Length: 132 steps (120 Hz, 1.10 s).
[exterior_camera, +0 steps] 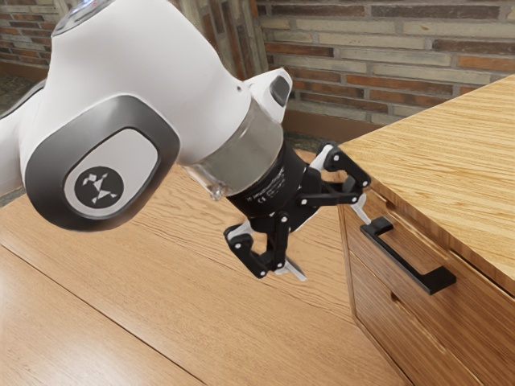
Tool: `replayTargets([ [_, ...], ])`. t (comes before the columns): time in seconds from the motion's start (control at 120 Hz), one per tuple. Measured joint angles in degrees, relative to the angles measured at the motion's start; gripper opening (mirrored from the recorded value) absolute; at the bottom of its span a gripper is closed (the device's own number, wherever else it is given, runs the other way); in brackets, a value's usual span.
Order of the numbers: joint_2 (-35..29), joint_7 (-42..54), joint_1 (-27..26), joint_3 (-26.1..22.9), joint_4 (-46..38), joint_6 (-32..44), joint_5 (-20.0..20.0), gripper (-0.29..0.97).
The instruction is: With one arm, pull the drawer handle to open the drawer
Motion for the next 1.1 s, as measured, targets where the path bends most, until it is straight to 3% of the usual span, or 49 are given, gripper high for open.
replayTargets([
  [0.483,0.19,-8.49,-0.07,-3.23,-5.65,10.41,0.32,0.68],
  [1.1,-0.18,-13.36,-0.65,-3.93,-9.73,14.93,0.44,0.68],
])
